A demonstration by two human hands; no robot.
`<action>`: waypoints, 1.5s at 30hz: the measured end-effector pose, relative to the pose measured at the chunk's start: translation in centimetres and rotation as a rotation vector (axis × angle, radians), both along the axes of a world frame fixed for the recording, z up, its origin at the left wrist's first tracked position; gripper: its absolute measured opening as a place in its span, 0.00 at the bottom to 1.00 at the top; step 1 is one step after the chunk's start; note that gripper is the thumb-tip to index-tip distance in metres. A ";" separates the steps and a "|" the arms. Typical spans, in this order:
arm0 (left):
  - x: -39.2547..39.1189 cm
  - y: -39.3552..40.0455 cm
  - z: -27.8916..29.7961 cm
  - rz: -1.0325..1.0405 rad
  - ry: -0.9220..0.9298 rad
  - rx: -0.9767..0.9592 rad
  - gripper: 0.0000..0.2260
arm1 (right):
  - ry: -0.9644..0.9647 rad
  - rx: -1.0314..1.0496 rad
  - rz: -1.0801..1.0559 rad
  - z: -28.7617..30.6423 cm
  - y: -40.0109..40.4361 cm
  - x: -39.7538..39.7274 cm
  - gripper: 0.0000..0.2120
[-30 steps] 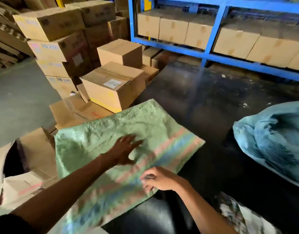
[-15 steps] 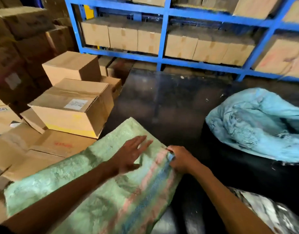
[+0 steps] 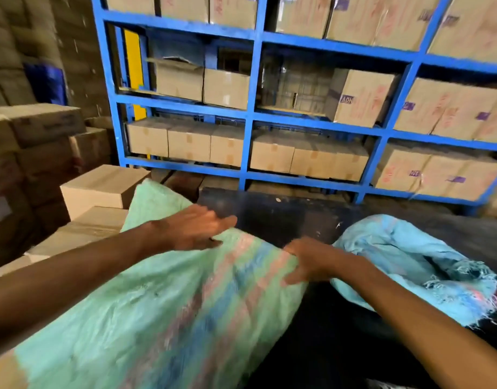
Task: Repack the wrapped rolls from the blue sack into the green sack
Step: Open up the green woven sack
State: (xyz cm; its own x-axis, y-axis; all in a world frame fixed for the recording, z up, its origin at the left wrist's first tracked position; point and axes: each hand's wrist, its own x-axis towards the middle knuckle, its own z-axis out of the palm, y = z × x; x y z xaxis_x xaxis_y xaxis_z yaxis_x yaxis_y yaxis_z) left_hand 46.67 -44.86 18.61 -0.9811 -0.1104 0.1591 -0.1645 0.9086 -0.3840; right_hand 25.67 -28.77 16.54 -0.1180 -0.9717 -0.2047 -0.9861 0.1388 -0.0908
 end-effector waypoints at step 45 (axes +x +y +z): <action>1.5 -5.7 -28.0 0.630 -0.394 0.806 0.45 | 0.071 -0.003 -0.129 -18.6 -13.6 -10.5 0.33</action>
